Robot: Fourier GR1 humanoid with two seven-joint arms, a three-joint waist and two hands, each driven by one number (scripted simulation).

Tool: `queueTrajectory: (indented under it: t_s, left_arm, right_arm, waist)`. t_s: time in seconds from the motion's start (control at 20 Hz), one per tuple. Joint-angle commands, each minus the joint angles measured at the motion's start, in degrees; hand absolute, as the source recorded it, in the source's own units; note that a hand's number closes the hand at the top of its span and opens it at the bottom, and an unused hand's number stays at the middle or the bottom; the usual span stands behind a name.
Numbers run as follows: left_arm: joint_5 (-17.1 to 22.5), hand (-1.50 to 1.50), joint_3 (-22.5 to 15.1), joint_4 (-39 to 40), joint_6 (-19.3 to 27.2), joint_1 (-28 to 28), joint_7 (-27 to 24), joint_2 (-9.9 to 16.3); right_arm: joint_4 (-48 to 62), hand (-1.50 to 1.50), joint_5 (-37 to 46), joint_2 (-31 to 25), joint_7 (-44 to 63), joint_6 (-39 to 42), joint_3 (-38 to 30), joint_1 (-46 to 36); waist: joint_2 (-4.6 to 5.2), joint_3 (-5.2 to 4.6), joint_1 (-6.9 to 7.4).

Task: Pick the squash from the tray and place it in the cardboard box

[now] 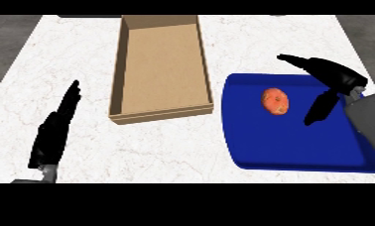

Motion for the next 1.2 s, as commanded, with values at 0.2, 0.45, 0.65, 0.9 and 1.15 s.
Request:
queueTrajectory:
  t_s: [0.2, 0.45, 0.65, 0.9, 1.15]
  left_arm:
    - [-2.1, 0.00, 1.8, 1.8, -2.3, -0.1, -1.8, -2.6]
    - [-3.7, 0.00, 2.7, 0.0, -2.2, 0.5, -0.7, -4.0]
    - [-3.6, 0.00, 4.8, 0.3, -4.9, 1.1, -1.3, -4.4]
    - [-6.2, 0.00, 5.1, -3.3, -5.9, 0.5, 2.4, -5.6]
    - [-7.7, 0.00, 5.7, -6.5, -6.2, 1.0, 5.0, -6.6]
  right_arm:
    - [3.1, -1.50, 8.9, 6.1, 3.5, -1.0, -2.0, 0.3]
    - [5.3, -1.50, 13.2, 6.9, 0.7, -1.9, -3.2, 3.9]
    - [-2.5, -1.50, 15.2, 9.8, 5.4, -0.8, -4.5, 7.8]
    - [2.8, -1.50, 17.9, 11.1, 2.6, 2.3, -9.3, 2.4]
    - [4.2, -1.50, 21.6, 11.7, -3.4, -2.1, -10.2, 7.6]
  waist:
    - [0.16, 0.03, 0.27]
    - [0.17, 0.05, 0.34]
    - [0.04, 0.02, -0.06]
    - [0.10, 0.04, 0.18]
    - [0.07, 0.05, 0.09]
